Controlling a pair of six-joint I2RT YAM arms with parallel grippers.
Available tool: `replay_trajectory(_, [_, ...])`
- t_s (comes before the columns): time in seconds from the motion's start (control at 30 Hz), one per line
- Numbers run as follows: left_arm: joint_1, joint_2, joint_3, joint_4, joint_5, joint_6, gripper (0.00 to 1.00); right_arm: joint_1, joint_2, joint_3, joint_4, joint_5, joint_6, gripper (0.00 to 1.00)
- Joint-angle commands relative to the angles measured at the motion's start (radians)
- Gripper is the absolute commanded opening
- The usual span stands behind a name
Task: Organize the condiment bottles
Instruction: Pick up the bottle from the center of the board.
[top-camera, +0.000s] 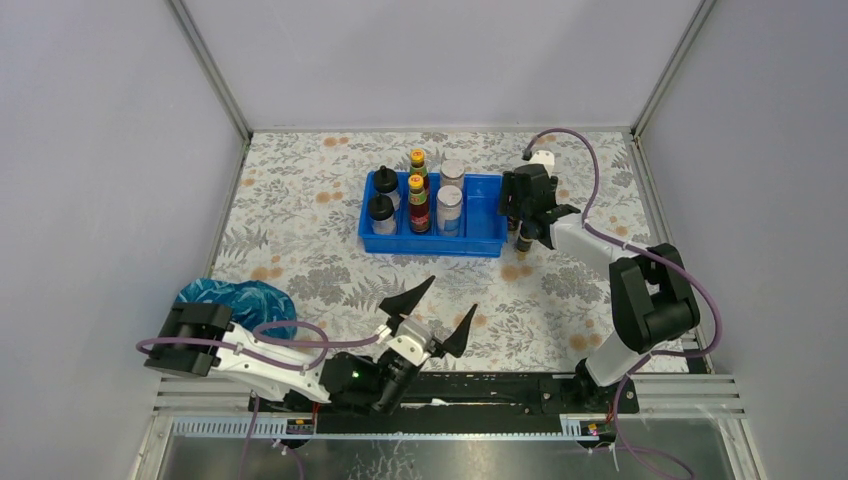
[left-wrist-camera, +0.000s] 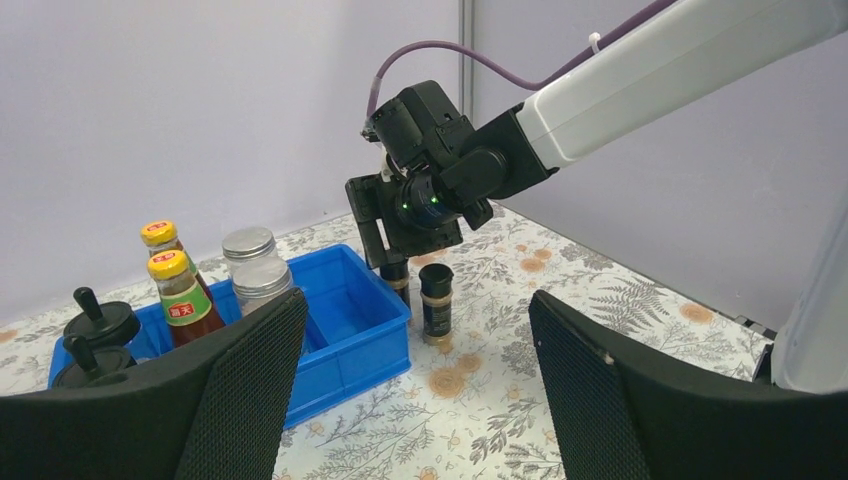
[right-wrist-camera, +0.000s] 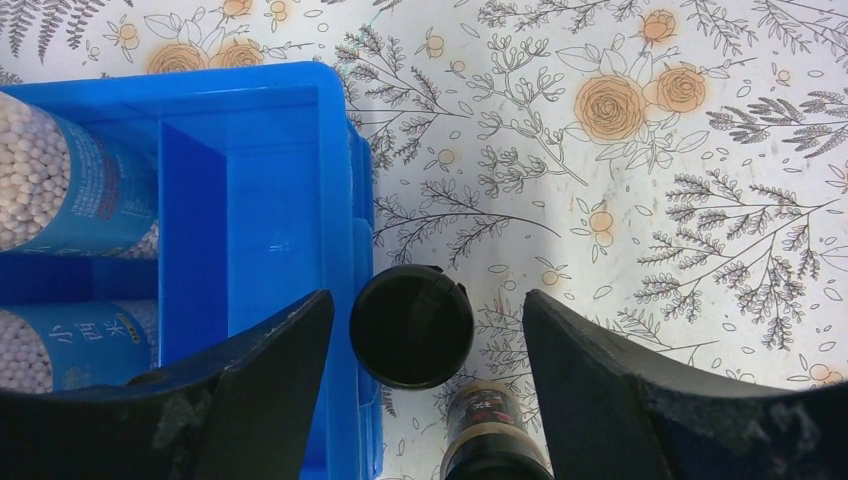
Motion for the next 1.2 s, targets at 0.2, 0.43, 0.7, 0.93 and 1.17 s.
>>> replay_trajectory(0.2, [-0.007,0.037,0.02,0.094,-0.018,0.04,0.86,-0.02,0.017,0.04,0.03,-0.038,0.005,0.59])
replay_trajectory(0.43, [-0.007,0.057,0.03,0.099,-0.023,0.046,0.87,-0.027,0.016,0.039,0.034,-0.041,-0.003,0.44])
replay_trajectory(0.7, [-0.007,0.07,0.041,0.1,-0.026,0.05,0.87,-0.026,0.007,0.04,0.03,-0.038,-0.018,0.0])
replay_trajectory(0.93, [-0.008,0.065,0.041,0.1,-0.034,0.05,0.87,-0.025,-0.033,0.042,0.032,-0.025,-0.041,0.0])
replay_trajectory(1.17, [-0.017,0.045,0.042,0.099,-0.048,0.072,0.87,-0.025,-0.078,0.082,0.006,-0.018,-0.062,0.0])
